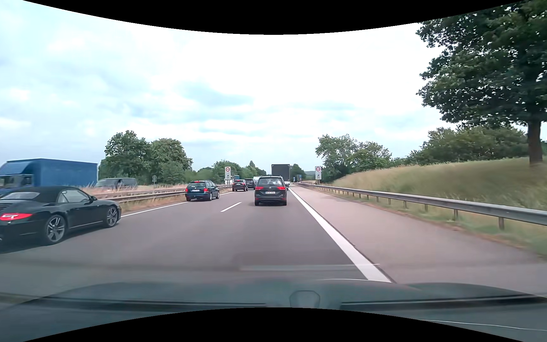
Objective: Follow the waypoints while adhering to traffic rules and regulations
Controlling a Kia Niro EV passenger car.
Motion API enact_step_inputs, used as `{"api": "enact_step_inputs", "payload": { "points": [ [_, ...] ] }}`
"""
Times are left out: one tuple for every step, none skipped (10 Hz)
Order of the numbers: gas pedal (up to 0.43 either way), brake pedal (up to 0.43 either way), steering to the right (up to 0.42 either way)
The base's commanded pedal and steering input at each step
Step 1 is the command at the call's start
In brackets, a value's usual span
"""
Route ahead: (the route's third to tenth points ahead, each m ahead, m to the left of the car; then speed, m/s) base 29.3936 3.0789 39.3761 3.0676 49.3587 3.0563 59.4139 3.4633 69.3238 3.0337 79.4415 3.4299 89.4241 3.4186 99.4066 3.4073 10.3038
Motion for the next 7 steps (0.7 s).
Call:
{"api": "enact_step_inputs", "payload": {
  "points": [
    [0.110, 0.000, -0.003],
    [0.110, 0.000, -0.003],
    [0.110, 0.000, -0.003],
    [0.110, 0.000, -0.003],
    [0.110, 0.000, -0.003],
    [0.110, 0.000, -0.003],
    [0.110, 0.000, -0.003]
  ]
}}
